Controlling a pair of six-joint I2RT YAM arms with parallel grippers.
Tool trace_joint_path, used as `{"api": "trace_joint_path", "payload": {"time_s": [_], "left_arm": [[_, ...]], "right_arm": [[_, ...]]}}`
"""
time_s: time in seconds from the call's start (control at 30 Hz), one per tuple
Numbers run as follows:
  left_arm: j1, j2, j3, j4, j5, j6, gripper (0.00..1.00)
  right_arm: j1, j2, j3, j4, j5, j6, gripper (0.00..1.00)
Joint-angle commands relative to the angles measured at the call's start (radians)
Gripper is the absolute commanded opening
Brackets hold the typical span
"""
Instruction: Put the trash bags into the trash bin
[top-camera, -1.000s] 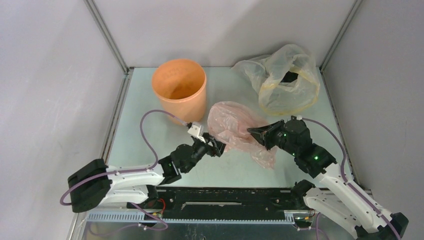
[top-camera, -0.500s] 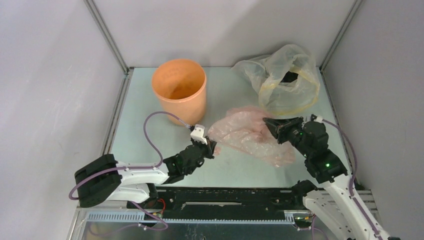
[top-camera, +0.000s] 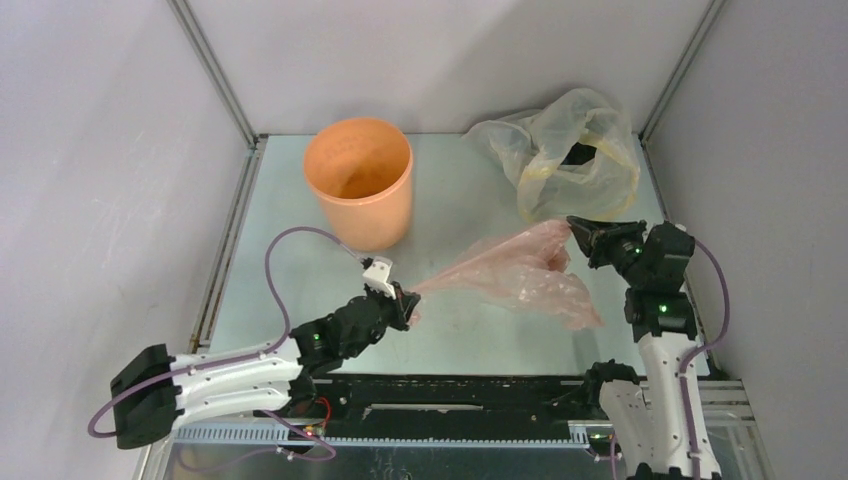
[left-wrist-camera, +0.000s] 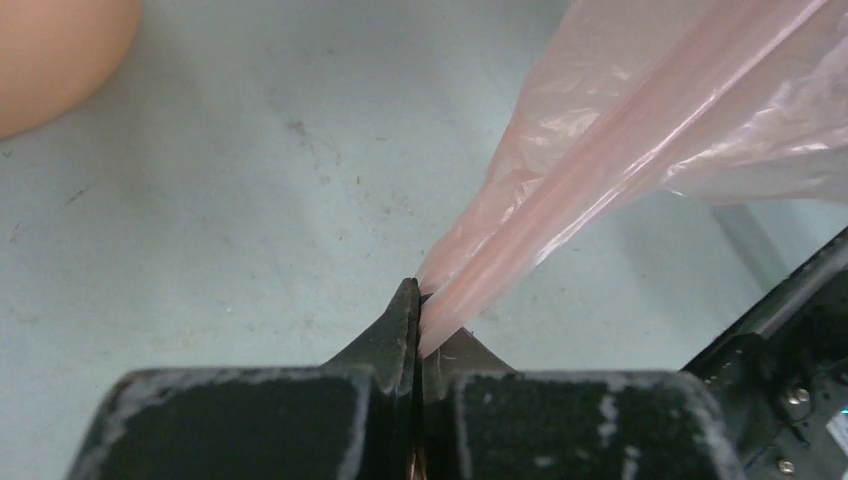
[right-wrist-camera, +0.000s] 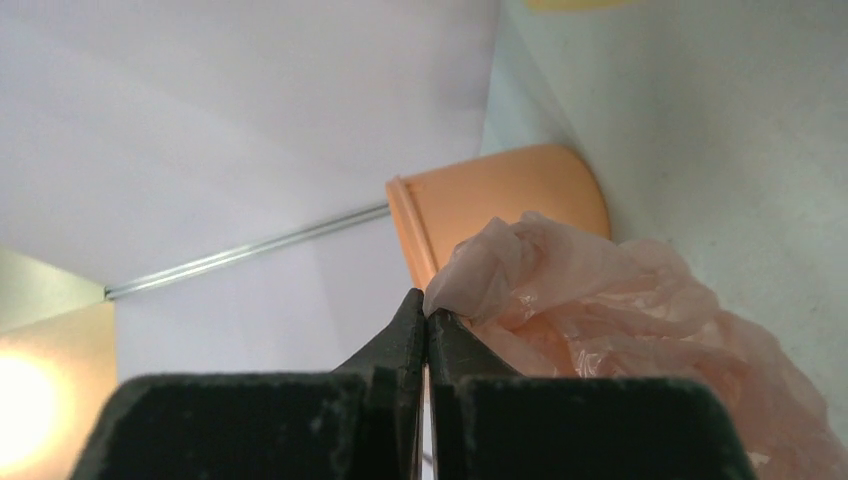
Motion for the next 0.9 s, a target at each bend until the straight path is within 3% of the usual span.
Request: {"api": "trace_joint_path", "payload": {"time_s": [0.0,0.1,0.13,0.17,0.23,0.27,0.3,0.37,0.47,0.6,0.67,0.7,0.73,0.87], "left_arm": [[0.011,-0.076,0.051,-0.291,-0.05,-0.014,0.0],[0.024,-0.115,0.086,-0.375,-0.044,-0.015,0.0],[0.028,-0.123,0.096,-0.394,-0.042,-0.015,0.0],[0.032,-0.129,0.107,-0.413,-0.04,-0.016,0.0],[0.051,-0.135,0.13,-0.447,-0.033,-0.017,0.0],[0.067,-0.132,0.142,-0.459,-0.021,-0.018,0.0],[0.088,-0.128,0.152,-0.466,-0.003,-0.018,0.0],[0.133,-0.119,0.178,-0.478,0.036,-0.021,0.0],[0.166,-0.101,0.211,-0.493,0.068,-0.016,0.0],[0.176,-0.079,0.254,-0.514,0.062,-0.006,0.0],[0.184,-0.069,0.274,-0.529,0.056,0.002,0.0],[0.189,-0.065,0.284,-0.539,0.05,0.006,0.0],[0.196,-0.062,0.294,-0.549,0.042,0.01,0.0],[0.24,-0.067,0.318,-0.586,0.02,0.027,0.0]], "right_arm": [[-0.148,0.078,0.039,0.172,-0.097,-0.171,0.0],[-0.176,0.14,0.039,0.42,-0.367,-0.383,0.02],[-0.169,0.148,0.039,0.446,-0.418,-0.438,0.07],[-0.156,0.149,0.042,0.434,-0.44,-0.484,0.2],[-0.132,0.141,0.07,0.31,-0.427,-0.617,0.55],[-0.12,0.133,0.096,0.217,-0.397,-0.697,0.68],[-0.107,0.124,0.117,0.13,-0.362,-0.764,0.76],[-0.08,0.095,0.135,0.027,-0.314,-0.882,0.81],[-0.008,0.043,0.135,-0.08,-0.267,-1.025,0.82],[0.213,0.003,0.136,-0.205,-0.144,-1.17,0.8],[0.336,0.003,0.13,-0.26,-0.038,-1.204,0.85],[0.399,0.004,0.122,-0.271,0.009,-1.219,0.96],[0.457,0.006,0.11,-0.278,0.09,-1.222,0.99],[0.633,0.028,0.049,-0.245,0.282,-1.191,1.0]]}}
